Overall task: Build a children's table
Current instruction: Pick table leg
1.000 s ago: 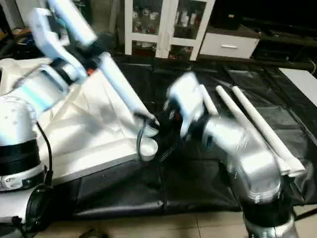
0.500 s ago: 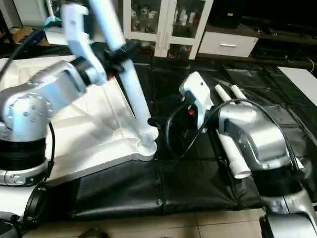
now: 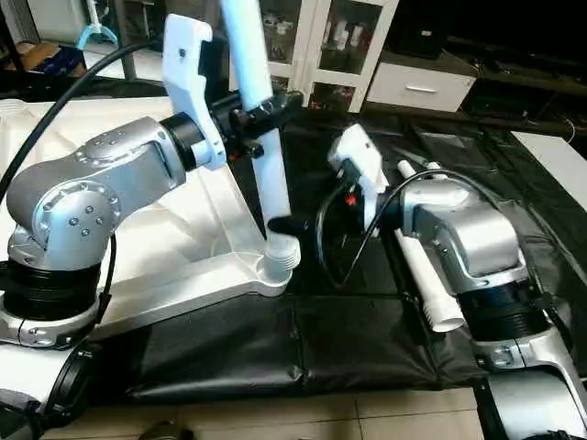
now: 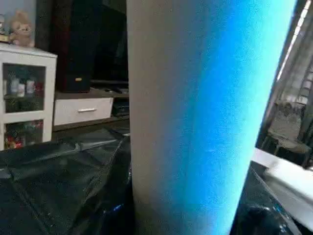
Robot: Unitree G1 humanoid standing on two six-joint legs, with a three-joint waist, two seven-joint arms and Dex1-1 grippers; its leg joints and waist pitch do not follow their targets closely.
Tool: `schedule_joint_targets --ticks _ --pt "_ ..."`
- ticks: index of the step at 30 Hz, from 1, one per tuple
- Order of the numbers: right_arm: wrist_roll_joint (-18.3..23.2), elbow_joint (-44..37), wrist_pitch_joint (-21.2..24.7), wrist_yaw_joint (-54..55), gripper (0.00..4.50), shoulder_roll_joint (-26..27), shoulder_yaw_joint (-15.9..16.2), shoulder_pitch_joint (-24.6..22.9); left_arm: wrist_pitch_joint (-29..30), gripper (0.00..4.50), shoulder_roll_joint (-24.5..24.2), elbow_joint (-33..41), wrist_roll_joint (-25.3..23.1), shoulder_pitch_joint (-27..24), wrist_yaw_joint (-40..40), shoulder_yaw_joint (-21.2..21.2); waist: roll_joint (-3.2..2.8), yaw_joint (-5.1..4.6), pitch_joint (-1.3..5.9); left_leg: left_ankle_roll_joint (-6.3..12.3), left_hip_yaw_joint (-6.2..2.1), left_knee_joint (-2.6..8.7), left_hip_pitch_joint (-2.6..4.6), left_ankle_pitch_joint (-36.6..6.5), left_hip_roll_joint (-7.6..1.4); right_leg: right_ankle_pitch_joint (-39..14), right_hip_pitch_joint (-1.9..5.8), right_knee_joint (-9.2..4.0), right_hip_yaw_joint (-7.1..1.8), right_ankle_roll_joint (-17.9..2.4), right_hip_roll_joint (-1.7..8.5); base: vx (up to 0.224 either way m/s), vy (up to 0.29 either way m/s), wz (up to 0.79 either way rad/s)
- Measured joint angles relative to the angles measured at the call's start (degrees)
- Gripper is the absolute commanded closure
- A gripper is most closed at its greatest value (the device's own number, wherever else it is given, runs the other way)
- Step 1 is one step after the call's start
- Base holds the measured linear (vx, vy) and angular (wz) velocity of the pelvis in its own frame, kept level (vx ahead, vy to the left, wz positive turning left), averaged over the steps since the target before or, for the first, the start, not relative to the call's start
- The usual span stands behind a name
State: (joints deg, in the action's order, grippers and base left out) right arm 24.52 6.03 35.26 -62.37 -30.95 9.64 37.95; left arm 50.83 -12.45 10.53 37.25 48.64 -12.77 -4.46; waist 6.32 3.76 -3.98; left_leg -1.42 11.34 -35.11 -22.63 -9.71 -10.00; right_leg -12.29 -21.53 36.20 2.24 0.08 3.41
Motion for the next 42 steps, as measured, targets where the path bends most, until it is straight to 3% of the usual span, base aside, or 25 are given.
schedule_joint_targets --ticks 16,25,26,30,42 --pt "-2.1 1.9 -3.4 0.3 0.02 1.1 0.1 0.0 2.5 2.85 1.2 2.3 1.4 1.3 -5.5 -3.1 -0.09 -0.01 0.01 -0.01 -0.01 -0.03 0.00 0.0 -0.01 0.1 0.01 0.00 0.00 0.0 0.00 0.000 0.000 0.00" --pt "-2.1 0.4 -3.4 0.4 0.02 1.2 0.2 -2.7 5.8 2.85 0.8 5.0 2.6 1.4 -5.7 -3.1 -1.02 0.08 -0.27 -0.01 -0.05 -0.05 0.01 0.0 -0.02 0.2 0.03 0.01 0.03 -0.1 -0.01 0.000 0.000 0.00" --pt "-2.1 0.3 -3.3 0.2 0.30 1.2 0.2 -2.8 6.1 2.85 0.9 5.0 2.7 1.5 -5.7 -2.9 -1.07 0.07 -0.29 -0.01 -0.05 -0.05 0.01 0.0 -0.02 0.2 0.03 0.03 0.03 -0.1 -0.01 0.000 0.000 0.00" --pt "-1.9 -0.9 -3.3 0.0 0.71 1.2 0.2 -3.5 6.6 2.85 1.1 5.0 2.9 1.5 -5.7 -2.5 -1.24 0.10 -0.26 -0.02 -0.06 -0.05 0.04 0.0 -0.04 0.2 0.04 0.06 0.05 -0.1 -0.01 0.000 0.000 0.00" --pt "-1.3 -1.6 -3.2 0.0 1.64 1.7 0.2 -4.1 7.1 2.85 1.6 3.9 3.0 1.6 -6.2 -0.9 -1.41 0.27 -0.30 -0.01 -0.05 -0.07 0.04 0.0 -0.03 0.2 0.04 0.05 0.04 -0.1 -0.01 0.000 0.000 0.00"
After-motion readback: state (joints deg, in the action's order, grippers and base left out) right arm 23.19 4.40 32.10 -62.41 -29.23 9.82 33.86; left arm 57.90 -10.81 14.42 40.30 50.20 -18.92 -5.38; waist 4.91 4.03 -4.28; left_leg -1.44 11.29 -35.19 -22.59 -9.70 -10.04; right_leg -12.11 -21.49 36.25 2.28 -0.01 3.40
